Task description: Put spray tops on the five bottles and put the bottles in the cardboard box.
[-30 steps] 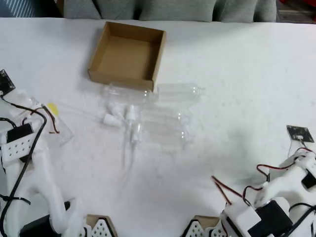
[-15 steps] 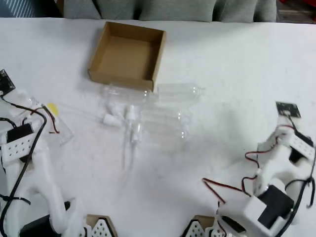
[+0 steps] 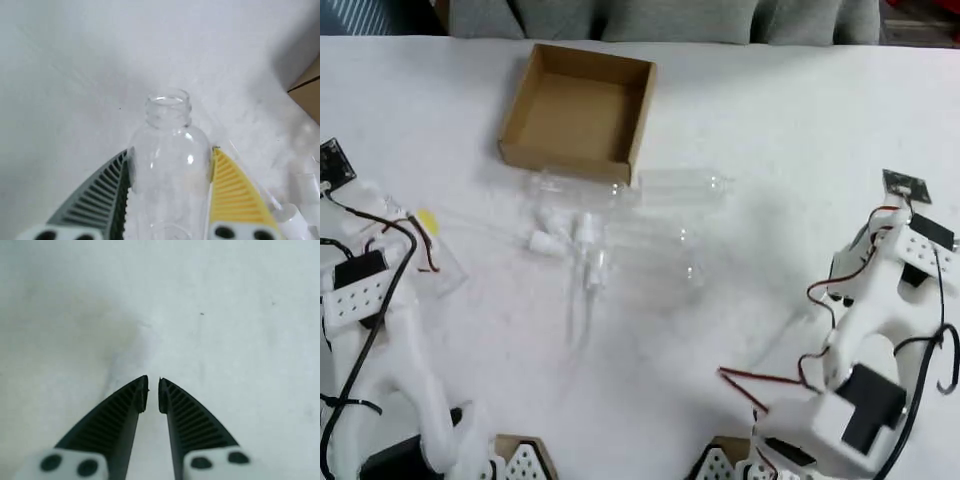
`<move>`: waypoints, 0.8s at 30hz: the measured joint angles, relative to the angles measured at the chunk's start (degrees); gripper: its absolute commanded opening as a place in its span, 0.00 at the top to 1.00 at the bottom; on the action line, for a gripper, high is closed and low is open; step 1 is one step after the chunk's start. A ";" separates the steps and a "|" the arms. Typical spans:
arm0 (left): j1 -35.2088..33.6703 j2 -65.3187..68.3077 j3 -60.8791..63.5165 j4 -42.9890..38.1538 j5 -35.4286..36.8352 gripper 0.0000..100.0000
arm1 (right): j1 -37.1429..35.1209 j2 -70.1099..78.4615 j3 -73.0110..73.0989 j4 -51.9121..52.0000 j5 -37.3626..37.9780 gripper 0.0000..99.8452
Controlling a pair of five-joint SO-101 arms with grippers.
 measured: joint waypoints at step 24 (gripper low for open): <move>1.05 0.18 0.00 -0.09 -0.35 0.89 | -6.59 -9.14 13.45 -5.19 -33.76 0.87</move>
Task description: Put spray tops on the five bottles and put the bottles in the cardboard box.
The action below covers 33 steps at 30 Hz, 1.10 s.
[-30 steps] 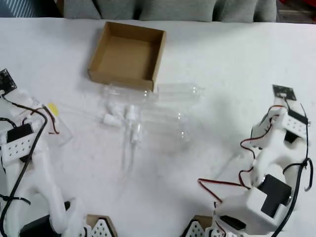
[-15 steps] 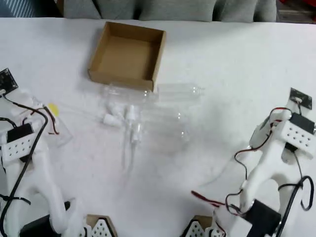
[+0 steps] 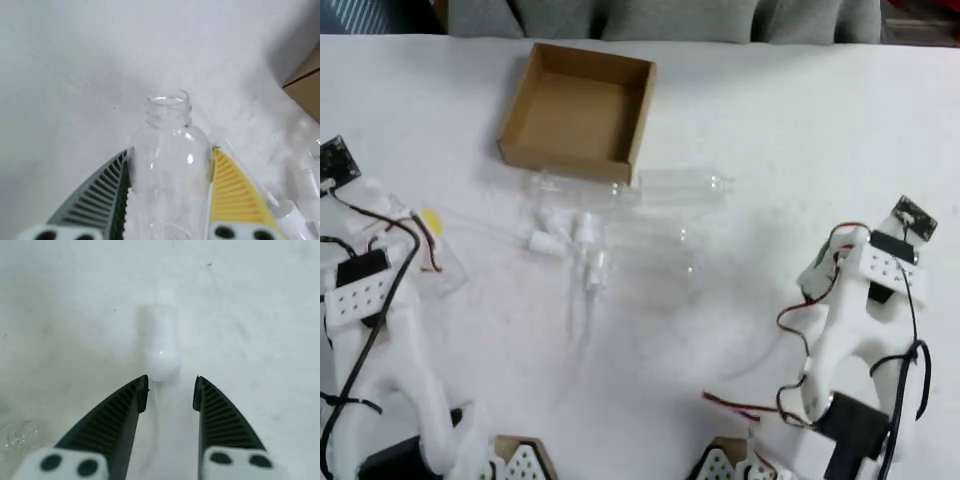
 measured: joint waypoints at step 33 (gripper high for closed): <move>1.49 0.00 1.14 0.00 0.00 0.89 | -6.68 15.30 -4.66 -0.53 10.20 0.79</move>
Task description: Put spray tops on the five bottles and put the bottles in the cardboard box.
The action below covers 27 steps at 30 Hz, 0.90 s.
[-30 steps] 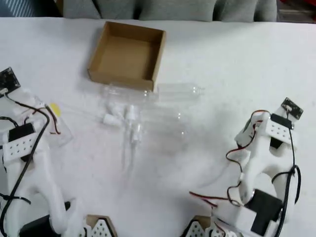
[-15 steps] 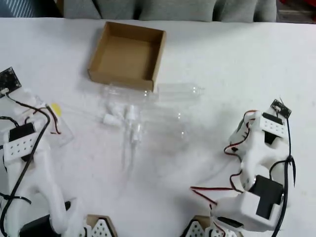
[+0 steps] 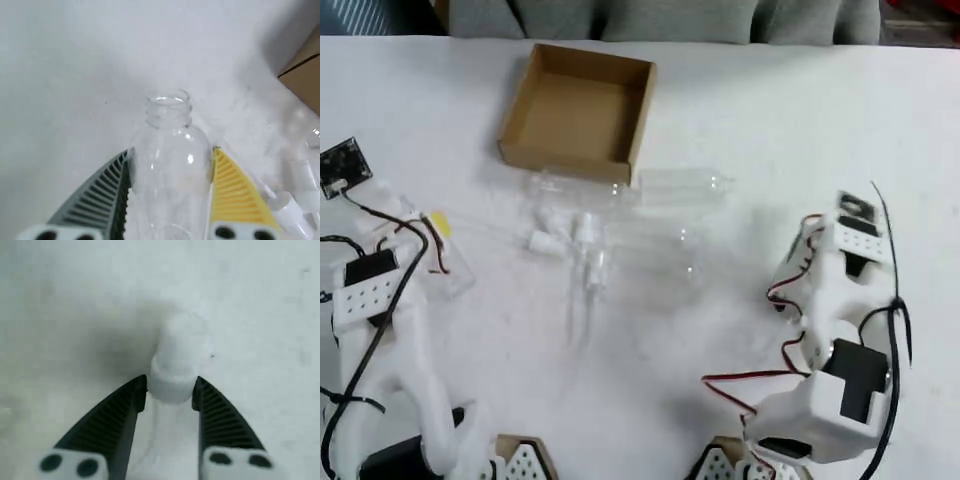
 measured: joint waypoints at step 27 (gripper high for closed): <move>0.88 0.00 0.00 -0.70 -0.18 0.89 | 2.73 4.66 -5.71 -1.49 -1.58 0.87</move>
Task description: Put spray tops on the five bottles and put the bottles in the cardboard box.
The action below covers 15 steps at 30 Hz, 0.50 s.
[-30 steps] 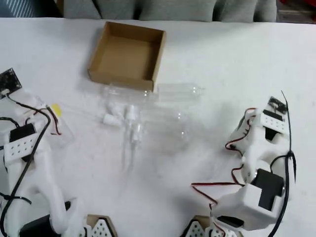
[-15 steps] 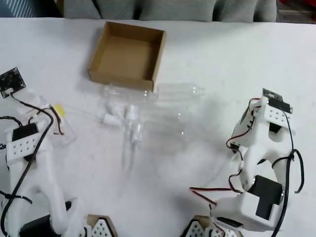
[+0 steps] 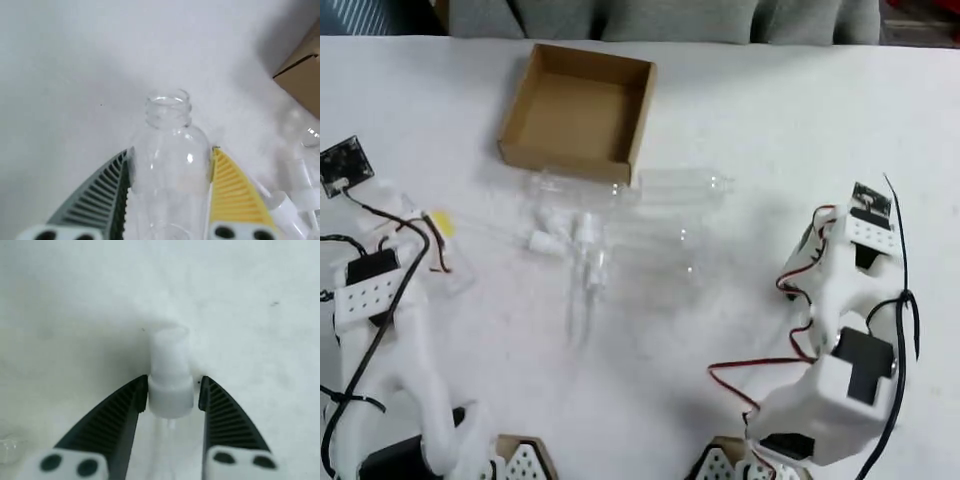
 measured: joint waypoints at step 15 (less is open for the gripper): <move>1.93 0.00 0.00 0.00 -3.69 0.89 | 0.62 7.82 -6.68 1.14 0.00 0.98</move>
